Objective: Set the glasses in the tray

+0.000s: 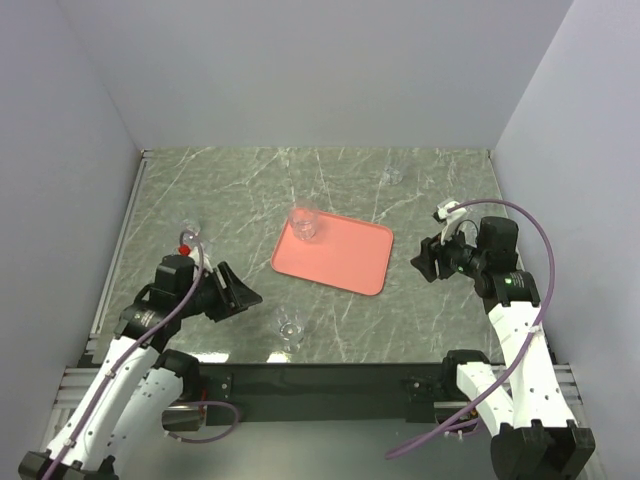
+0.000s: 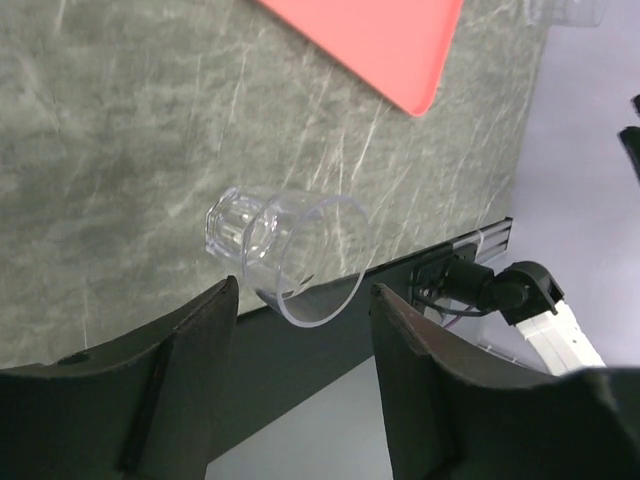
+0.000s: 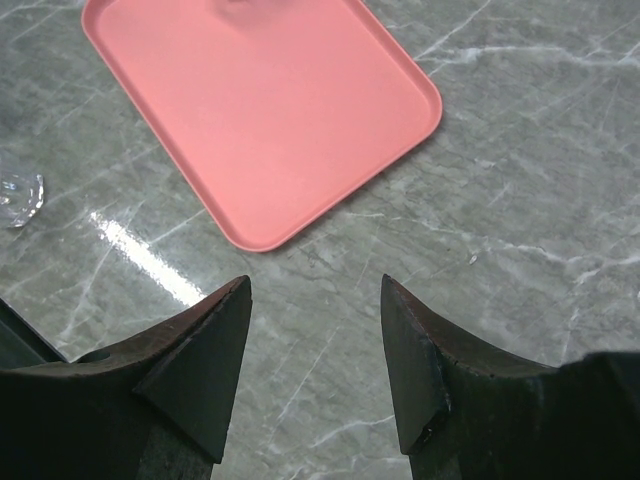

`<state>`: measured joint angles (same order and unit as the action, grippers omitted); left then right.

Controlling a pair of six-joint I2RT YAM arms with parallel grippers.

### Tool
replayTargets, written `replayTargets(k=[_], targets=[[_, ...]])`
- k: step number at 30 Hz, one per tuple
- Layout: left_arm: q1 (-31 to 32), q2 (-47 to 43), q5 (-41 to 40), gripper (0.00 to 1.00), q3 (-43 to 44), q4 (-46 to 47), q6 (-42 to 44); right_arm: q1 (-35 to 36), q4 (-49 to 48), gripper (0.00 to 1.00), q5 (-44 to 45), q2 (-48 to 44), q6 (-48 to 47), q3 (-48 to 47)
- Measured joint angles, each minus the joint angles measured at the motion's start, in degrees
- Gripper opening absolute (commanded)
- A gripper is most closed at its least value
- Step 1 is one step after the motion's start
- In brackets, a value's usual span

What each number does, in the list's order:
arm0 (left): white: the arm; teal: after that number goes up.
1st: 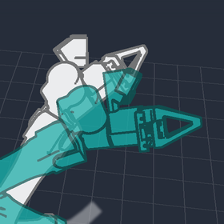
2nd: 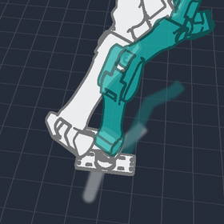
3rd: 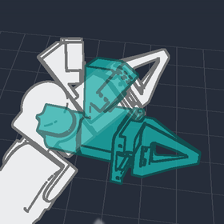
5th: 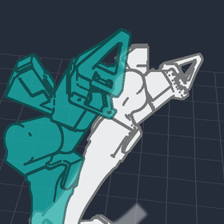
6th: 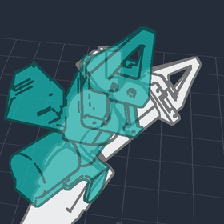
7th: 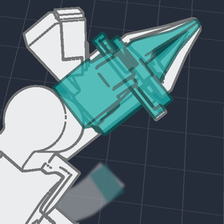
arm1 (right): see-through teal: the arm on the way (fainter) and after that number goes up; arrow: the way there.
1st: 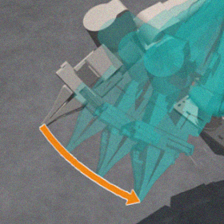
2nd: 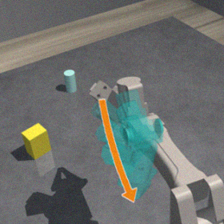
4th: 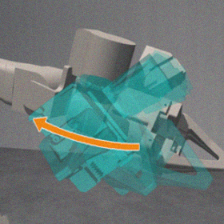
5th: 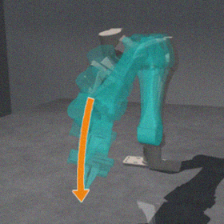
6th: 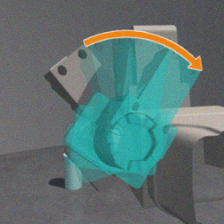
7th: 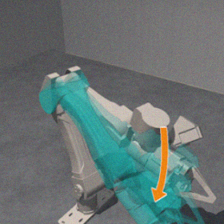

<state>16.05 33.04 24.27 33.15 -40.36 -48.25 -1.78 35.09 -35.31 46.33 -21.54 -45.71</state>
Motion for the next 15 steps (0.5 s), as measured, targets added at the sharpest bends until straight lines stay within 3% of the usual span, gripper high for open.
replayTargets(k=[15], targets=[[19.6,9.5,-13.9,0.49,-0.5,0.3,-8.0,-0.4,0.0,0.62,0.1,0.5,0.0,0.0]])
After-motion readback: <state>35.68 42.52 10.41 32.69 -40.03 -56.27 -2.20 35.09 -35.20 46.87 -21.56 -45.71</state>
